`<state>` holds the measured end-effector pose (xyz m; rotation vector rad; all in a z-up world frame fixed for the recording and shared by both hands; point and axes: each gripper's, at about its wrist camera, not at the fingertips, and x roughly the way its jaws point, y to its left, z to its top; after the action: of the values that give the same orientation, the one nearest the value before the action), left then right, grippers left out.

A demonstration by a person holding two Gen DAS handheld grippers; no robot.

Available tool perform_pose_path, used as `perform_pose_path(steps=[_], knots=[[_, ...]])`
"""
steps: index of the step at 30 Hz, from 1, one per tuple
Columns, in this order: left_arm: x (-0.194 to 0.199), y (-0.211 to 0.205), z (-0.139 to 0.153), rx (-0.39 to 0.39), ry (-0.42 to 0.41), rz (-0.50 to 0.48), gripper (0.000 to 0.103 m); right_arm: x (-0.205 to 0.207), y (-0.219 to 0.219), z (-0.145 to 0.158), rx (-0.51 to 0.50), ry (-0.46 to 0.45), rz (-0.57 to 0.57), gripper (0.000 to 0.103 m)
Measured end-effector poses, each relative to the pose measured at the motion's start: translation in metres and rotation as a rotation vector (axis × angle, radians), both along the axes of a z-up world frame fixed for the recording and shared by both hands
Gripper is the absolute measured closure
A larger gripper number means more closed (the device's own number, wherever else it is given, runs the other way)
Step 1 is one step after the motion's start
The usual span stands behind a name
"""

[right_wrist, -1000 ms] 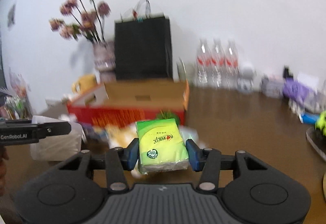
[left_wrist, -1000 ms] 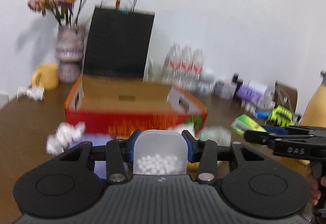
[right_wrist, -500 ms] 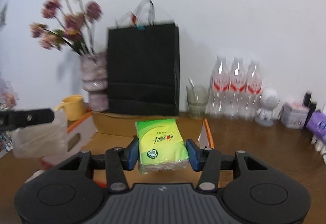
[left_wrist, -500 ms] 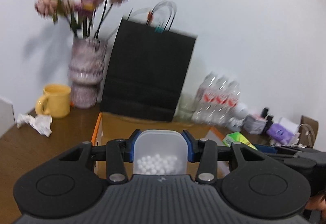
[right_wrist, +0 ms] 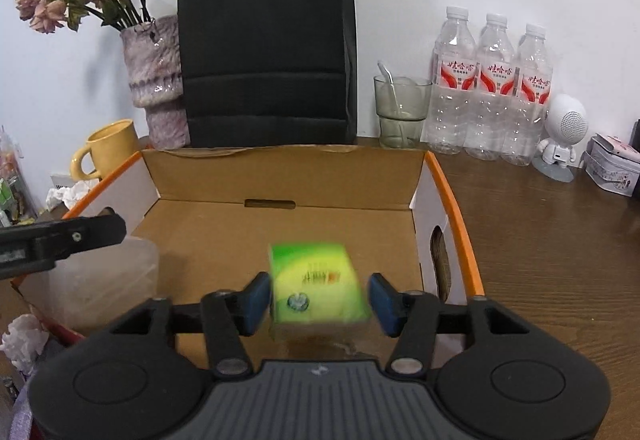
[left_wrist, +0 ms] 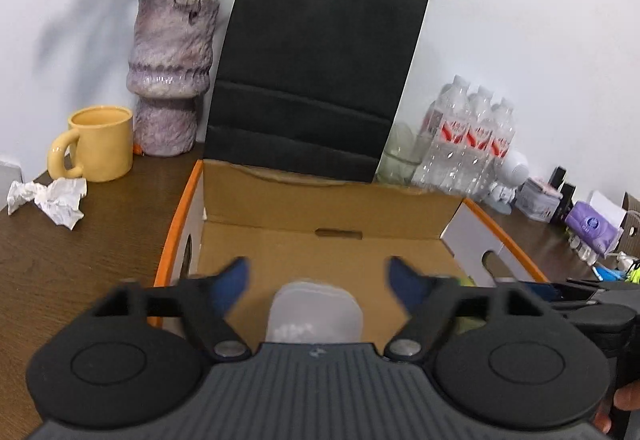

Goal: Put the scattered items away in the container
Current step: 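Carry both items over the box and open both grippers to drop them, then grasp the yellow plush toy with the right gripper while the left grasps the purple pouch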

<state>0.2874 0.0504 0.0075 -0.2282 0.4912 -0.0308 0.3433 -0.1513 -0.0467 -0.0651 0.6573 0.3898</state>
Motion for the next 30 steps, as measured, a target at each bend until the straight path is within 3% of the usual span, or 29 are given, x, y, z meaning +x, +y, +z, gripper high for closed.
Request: perform_pose_path(steps=[1, 2, 6, 12, 18, 25, 30], knots=[[-0.001, -0.001, 0.003, -0.001, -0.004, 0.003, 0.002, -0.002, 0.001, 0.001, -0.007, 0.001, -0.001, 0.018], [-0.002, -0.002, 0.005, 0.001, -0.011, 0.008, 0.000, -0.003, 0.002, 0.001, -0.015, -0.005, 0.000, 0.009], [-0.004, -0.007, 0.010, 0.028, -0.011, 0.016, 0.000, -0.006, 0.006, 0.004, -0.047, 0.003, 0.005, 0.000], [-0.004, -0.011, 0.011, 0.038, 0.009, 0.017, 0.000, -0.012, 0.012, 0.010, -0.070, -0.007, 0.021, 0.000], [-0.024, -0.009, 0.027, 0.035, -0.022, 0.024, 0.000, -0.026, 0.005, 0.028, -0.059, -0.047, 0.021, 0.000], [-0.079, -0.004, 0.047, 0.036, -0.089, 0.003, 0.000, -0.088, -0.019, 0.056, -0.033, -0.149, 0.067, 0.000], [-0.125, -0.005, 0.032, 0.085, -0.079, 0.006, 0.000, -0.138, -0.036, 0.042, -0.028, -0.170, 0.107, 0.000]])
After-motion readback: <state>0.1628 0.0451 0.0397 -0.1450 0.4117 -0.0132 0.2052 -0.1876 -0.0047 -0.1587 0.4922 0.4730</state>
